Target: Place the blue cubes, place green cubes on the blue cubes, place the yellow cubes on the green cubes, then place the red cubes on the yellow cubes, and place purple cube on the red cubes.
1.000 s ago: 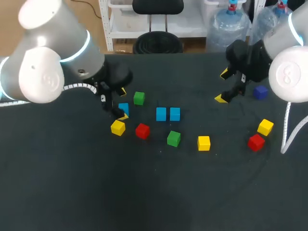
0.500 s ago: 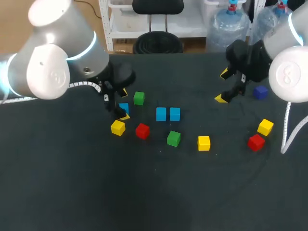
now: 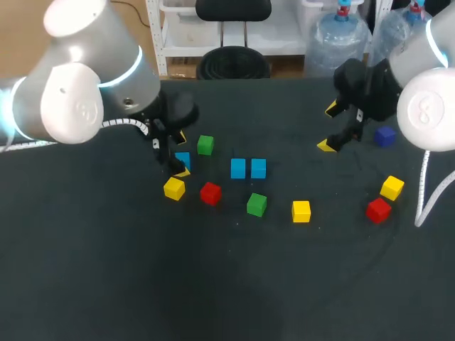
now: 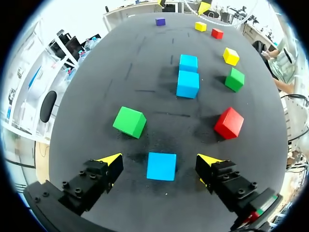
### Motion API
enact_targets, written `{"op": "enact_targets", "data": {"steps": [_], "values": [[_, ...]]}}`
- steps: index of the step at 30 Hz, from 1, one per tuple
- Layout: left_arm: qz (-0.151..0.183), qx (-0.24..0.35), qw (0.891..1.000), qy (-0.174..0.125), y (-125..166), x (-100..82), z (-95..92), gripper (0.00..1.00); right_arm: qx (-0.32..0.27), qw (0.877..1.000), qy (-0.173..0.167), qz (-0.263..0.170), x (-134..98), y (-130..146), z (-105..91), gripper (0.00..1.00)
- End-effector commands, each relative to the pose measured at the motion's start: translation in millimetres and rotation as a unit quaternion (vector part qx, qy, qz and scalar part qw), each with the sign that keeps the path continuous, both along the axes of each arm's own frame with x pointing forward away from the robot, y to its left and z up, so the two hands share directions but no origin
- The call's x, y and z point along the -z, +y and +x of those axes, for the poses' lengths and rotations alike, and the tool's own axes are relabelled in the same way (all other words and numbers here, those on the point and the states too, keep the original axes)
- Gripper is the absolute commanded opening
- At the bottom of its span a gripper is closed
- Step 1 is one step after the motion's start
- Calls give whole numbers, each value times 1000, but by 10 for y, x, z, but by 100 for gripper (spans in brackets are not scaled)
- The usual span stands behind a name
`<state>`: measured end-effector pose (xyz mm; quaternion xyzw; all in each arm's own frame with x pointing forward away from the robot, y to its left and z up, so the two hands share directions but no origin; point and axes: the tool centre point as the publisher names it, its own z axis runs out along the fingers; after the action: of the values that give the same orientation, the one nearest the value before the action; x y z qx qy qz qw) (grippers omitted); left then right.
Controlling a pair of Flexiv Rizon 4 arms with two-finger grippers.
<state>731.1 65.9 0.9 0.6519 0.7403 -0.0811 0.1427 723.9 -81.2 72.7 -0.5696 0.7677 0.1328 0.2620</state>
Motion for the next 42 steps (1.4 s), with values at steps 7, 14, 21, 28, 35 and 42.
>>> {"op": "enact_targets", "data": {"steps": [7,14,21,28,35,42], "values": [[8,1,1000,1,7,20,1,77,-1,1000,1,1,6,-1,11,100],[13,6,1000,-2,13,32,-14,81,-1,1000,1,1,6,-1,11,100],[15,13,1000,-3,14,33,-25,61,-1,1000,1,1,6,-1,11,100],[20,20,1000,-3,13,43,-39,44,-1,1000,1,1,6,-1,11,100],[20,25,999,-2,12,42,-44,2,-1,1000,1,1,6,-1,11,100],[3,29,1000,-11,3,-72,-7,0,-1,1000,1,1,6,-1,11,100]]}}
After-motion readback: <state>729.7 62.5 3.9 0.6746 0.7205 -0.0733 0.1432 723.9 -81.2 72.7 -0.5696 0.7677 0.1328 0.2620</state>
